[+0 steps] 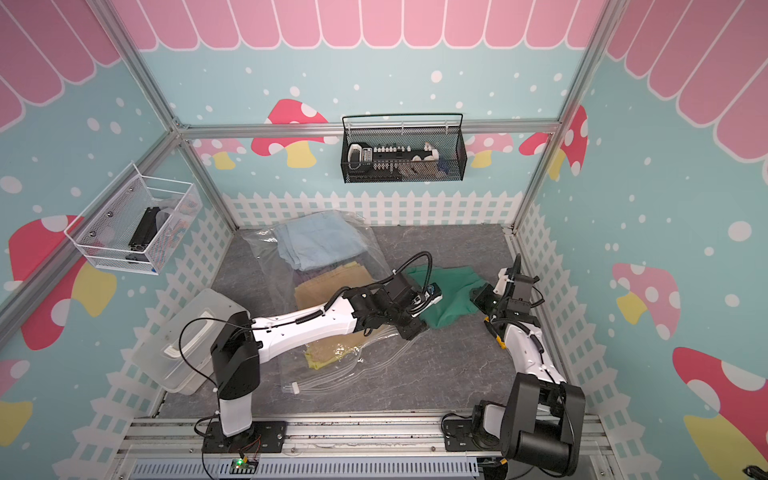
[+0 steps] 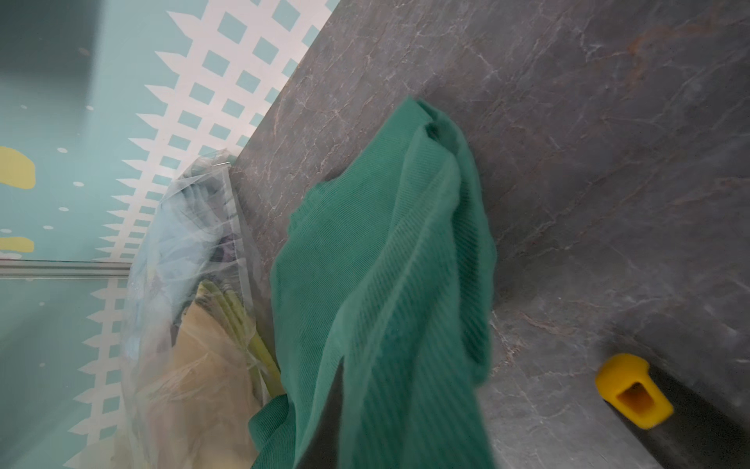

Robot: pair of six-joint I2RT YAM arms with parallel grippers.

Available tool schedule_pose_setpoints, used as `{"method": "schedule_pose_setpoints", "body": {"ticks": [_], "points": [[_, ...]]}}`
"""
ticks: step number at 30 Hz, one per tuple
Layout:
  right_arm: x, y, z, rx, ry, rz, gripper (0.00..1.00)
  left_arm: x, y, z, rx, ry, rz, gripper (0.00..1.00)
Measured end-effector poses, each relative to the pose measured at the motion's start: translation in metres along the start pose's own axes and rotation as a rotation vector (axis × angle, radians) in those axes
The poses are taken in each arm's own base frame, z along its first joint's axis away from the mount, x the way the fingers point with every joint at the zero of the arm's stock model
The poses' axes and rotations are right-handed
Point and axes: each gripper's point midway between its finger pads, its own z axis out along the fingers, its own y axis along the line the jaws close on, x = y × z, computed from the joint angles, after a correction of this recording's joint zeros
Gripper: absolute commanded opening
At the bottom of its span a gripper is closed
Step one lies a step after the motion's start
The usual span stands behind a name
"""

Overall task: Take the trousers out of the vacuum bag
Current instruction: Place the trousers at the center of the board.

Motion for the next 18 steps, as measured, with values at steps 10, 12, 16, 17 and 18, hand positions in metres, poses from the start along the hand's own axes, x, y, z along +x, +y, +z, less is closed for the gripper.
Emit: {"method": "schedule_pose_setpoints", "body": {"ticks": [10,12,16,17,18], "points": [[0.026,-0.025,-0.006,0.045,0.002,0.021,0.16,0.042,-0.01,-0.017,0.038,0.047,-0.148,0.71],[0.03,-0.03,-0.008,0.061,0.001,0.016,0.21,0.047,-0.01,-0.024,0.034,0.042,-0.179,0.71],[0.034,-0.037,-0.012,0.095,0.007,0.007,0.32,0.054,-0.007,-0.042,0.013,0.018,-0.225,0.71],[0.035,-0.039,-0.013,0.107,0.01,0.002,0.38,0.056,-0.005,-0.047,-0.001,0.013,-0.236,0.71],[0.036,-0.041,-0.015,0.121,0.012,-0.002,0.45,0.058,-0.003,-0.05,-0.014,0.007,-0.245,0.71]]}}
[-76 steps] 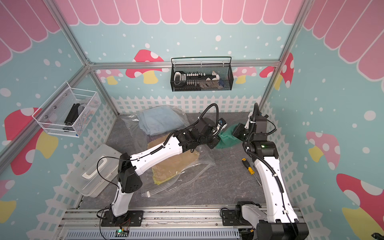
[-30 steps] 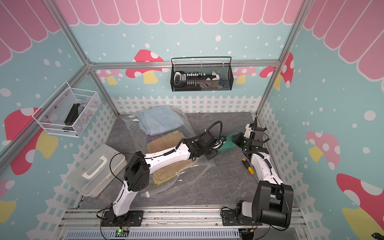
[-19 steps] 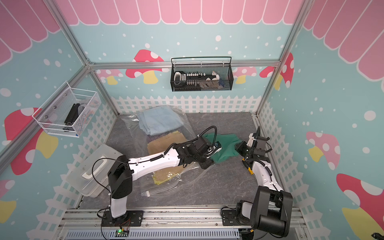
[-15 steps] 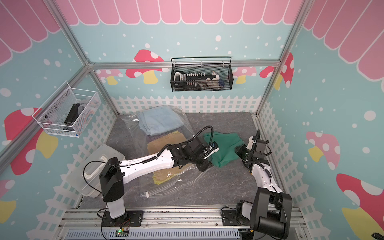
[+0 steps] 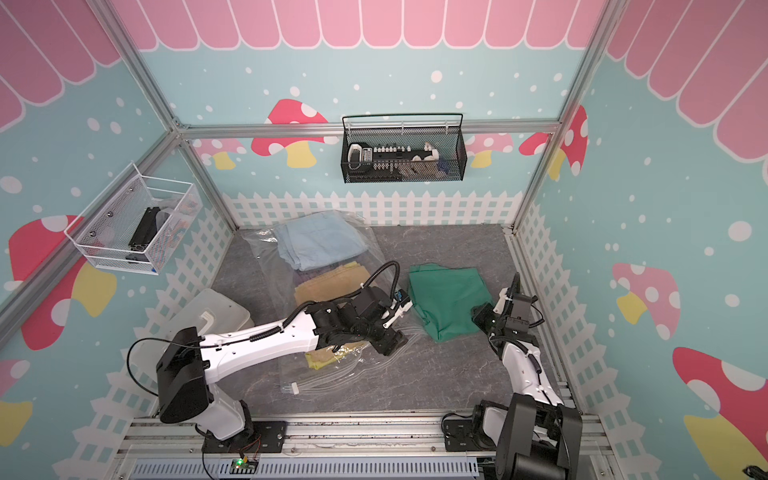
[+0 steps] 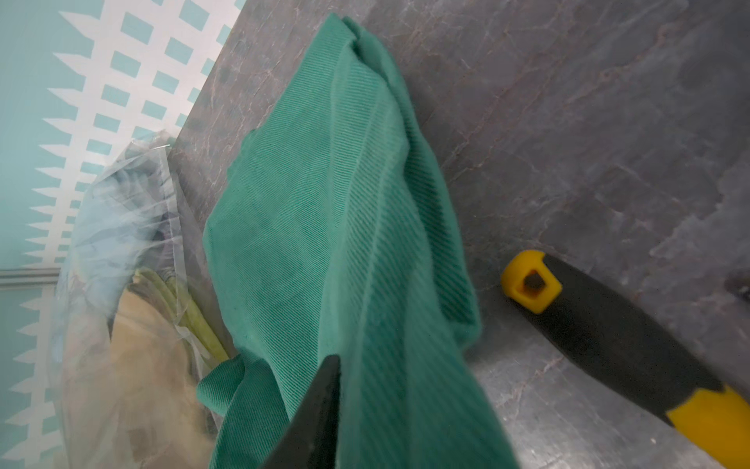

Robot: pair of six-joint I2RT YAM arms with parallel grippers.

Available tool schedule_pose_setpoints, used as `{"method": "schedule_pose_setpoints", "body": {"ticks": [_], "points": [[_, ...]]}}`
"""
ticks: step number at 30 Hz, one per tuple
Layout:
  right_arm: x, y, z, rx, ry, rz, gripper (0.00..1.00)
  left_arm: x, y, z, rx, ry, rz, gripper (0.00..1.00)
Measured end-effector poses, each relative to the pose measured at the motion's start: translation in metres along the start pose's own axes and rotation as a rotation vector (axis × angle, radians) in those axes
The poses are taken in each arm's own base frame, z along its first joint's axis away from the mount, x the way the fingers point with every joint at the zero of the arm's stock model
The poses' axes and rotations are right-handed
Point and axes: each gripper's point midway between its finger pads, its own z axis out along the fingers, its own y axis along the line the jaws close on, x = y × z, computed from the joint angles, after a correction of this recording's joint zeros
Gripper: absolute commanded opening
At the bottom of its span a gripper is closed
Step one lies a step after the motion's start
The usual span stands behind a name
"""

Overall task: Take the trousers out of the vacuum bag
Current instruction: Place the trousers at the center of the board.

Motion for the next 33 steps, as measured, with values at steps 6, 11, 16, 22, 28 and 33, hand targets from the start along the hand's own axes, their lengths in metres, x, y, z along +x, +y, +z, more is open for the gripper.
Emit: {"method": "schedule_pose_setpoints", "body": {"ticks": [6,11,16,22,28,33], "points": [[0.007,-0.012,-0.015,0.085,0.003,-0.026,0.76,0.027,0.018,-0.006,-0.081,0.019,-0.07,0.71],[0.005,-0.019,-0.027,0.164,0.004,-0.042,0.86,0.06,0.038,-0.01,-0.189,0.073,-0.117,0.71],[-0.003,-0.02,-0.044,0.221,-0.023,-0.069,0.87,0.065,0.059,-0.033,-0.337,0.046,-0.142,0.76],[-0.009,-0.012,-0.058,0.213,-0.055,-0.089,0.88,0.068,0.065,-0.048,-0.462,0.025,-0.116,0.84],[-0.005,-0.002,-0.063,0.165,-0.05,-0.1,0.86,0.075,0.062,-0.035,-0.479,0.054,-0.095,0.61],[-0.005,0.016,-0.07,0.088,-0.044,-0.126,0.79,0.081,0.061,-0.013,-0.474,0.077,-0.103,0.12]]}}
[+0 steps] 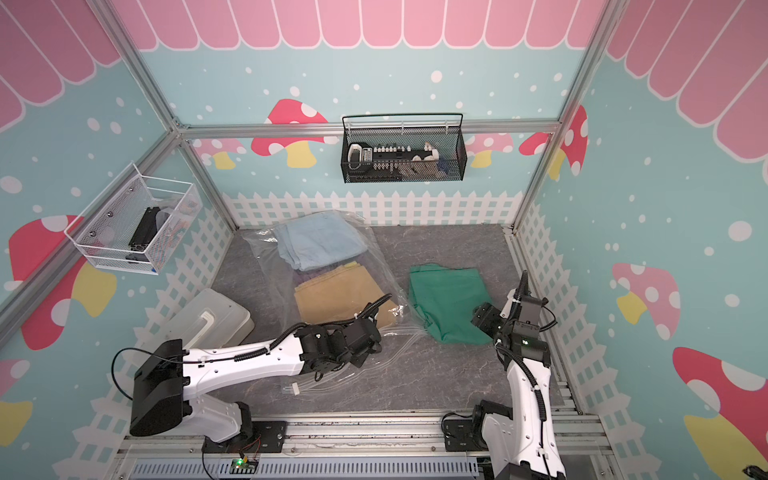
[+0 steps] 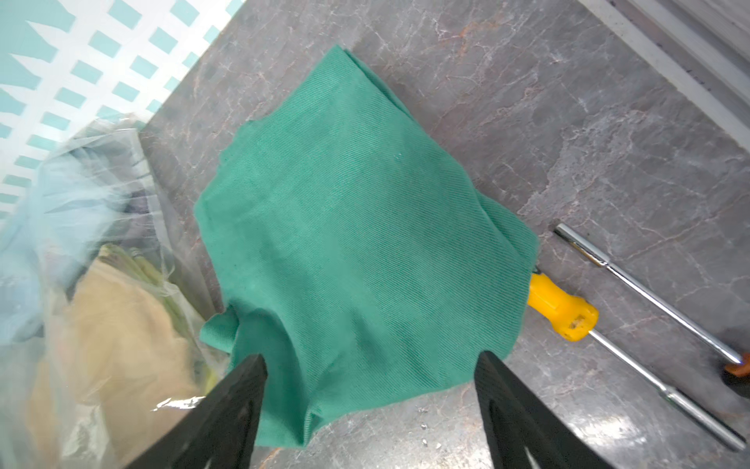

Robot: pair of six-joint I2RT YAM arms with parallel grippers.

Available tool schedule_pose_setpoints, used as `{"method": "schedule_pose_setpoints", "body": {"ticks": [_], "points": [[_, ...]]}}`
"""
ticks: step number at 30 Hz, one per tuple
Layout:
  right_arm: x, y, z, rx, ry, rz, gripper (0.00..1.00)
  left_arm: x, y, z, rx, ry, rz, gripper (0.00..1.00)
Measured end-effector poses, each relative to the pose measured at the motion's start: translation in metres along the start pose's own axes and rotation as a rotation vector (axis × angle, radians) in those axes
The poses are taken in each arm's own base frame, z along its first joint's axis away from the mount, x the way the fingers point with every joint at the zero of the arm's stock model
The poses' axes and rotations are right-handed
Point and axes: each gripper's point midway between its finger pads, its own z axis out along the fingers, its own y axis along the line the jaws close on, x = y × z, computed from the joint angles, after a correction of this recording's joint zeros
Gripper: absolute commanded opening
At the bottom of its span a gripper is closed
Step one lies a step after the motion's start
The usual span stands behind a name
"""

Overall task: Take the trousers out of the vacuum bag
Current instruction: Place the trousers at the center of the board, then adjust the vacuum bag at the center of the board.

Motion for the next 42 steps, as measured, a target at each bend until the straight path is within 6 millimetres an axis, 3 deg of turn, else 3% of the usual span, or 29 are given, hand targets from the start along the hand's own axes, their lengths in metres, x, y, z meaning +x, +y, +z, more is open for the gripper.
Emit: {"method": "schedule_pose_setpoints", "body": {"ticks": [3,8,14,19,22,26,32,39,42], "points": [[0.002,0.014,-0.001,-0.057,0.014,-0.022,0.78,0.013,0.0,0.011,-0.012,0.031,-0.01,0.02],[0.024,0.047,0.008,-0.134,0.101,-0.132,0.78,0.035,0.011,0.019,-0.048,0.067,-0.049,0.0],[0.05,0.083,0.022,-0.179,0.19,-0.272,0.71,0.054,0.055,0.009,-0.117,0.068,-0.16,0.0],[0.071,0.091,0.039,-0.159,0.254,-0.33,0.63,0.067,0.092,-0.007,-0.145,0.043,-0.26,0.0],[0.083,0.094,0.047,-0.149,0.276,-0.358,0.61,0.067,0.104,-0.018,-0.139,0.01,-0.3,0.0],[0.104,0.088,0.056,-0.114,0.318,-0.393,0.62,0.062,0.105,-0.028,-0.108,-0.023,-0.319,0.0],[0.124,0.088,0.067,-0.062,0.357,-0.471,0.62,0.066,0.101,-0.024,-0.097,0.001,-0.304,0.0],[0.122,0.093,0.083,0.012,0.349,-0.528,0.59,0.065,0.089,-0.022,-0.033,0.014,-0.306,0.19],[0.113,0.1,0.09,0.032,0.329,-0.546,0.57,0.065,0.079,-0.026,0.033,0.027,-0.307,0.4]]}}
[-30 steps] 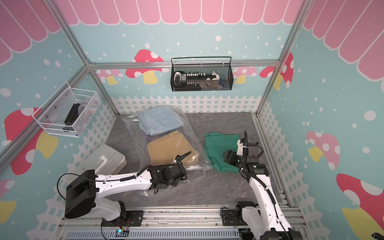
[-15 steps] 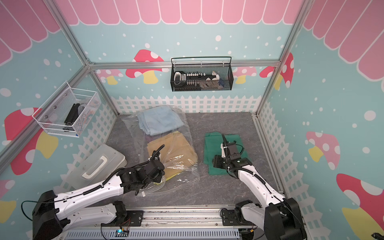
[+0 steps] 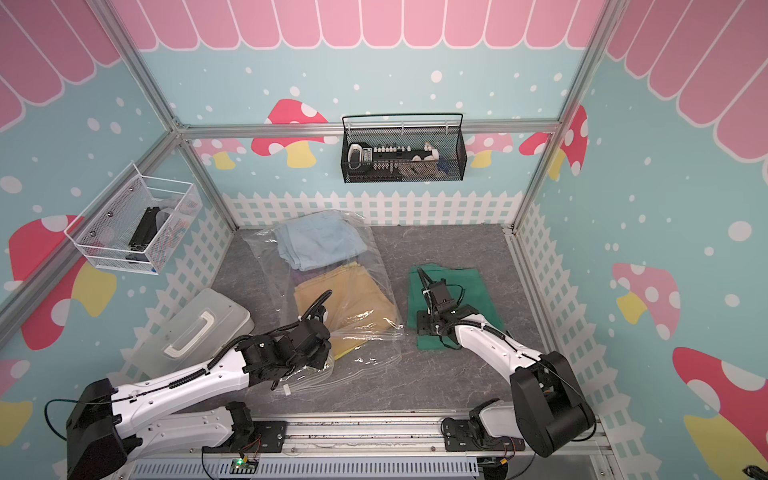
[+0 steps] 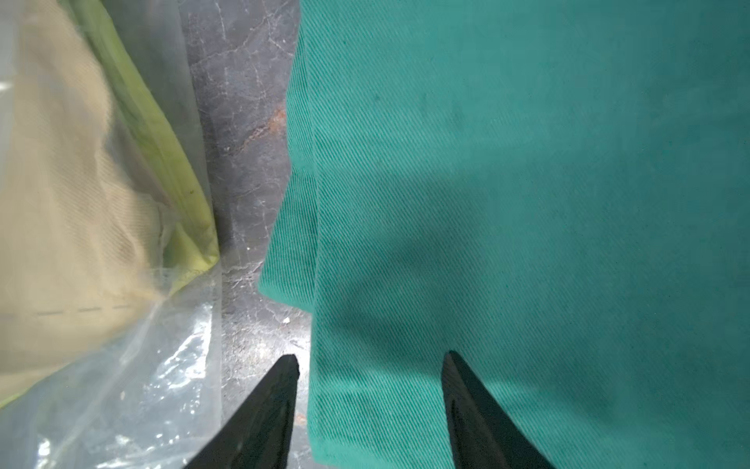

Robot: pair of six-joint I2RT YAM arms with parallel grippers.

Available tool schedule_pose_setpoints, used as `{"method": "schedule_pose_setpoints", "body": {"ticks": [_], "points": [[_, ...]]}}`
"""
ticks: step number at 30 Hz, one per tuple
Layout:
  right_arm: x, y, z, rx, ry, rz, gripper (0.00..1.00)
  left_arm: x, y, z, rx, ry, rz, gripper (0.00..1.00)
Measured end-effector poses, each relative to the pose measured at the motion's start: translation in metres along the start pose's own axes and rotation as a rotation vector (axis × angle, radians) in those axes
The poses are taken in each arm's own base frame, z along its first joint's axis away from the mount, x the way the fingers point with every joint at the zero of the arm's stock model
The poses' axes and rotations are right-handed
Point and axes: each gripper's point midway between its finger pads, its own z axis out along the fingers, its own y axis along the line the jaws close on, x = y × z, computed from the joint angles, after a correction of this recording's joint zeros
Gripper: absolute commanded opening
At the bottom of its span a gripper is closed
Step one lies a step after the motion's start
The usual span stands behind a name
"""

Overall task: Take the trousers out of the vacuum bag
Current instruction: Adjust the vacuum bag at the center of the board.

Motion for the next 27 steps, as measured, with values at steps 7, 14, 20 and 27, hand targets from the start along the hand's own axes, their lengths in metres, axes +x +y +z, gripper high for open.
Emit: {"method": "schedule_pose_setpoints", "body": {"ticks": [7,14,20,27], "points": [[-0.026,0.001,-0.003,0.032,-0.05,-0.025,0.56,-0.035,-0.044,-0.045,0.249,-0.048,-0.057,0.81],[-0.037,0.004,-0.007,0.025,-0.072,-0.038,0.53,-0.091,-0.083,-0.101,0.443,-0.166,-0.06,0.94],[-0.036,0.009,-0.01,-0.027,-0.063,-0.036,0.58,-0.118,-0.106,-0.078,0.41,-0.155,-0.033,0.98],[-0.047,0.038,-0.026,-0.2,-0.105,-0.041,0.61,-0.095,-0.073,-0.029,0.218,-0.094,-0.072,0.99]]}}
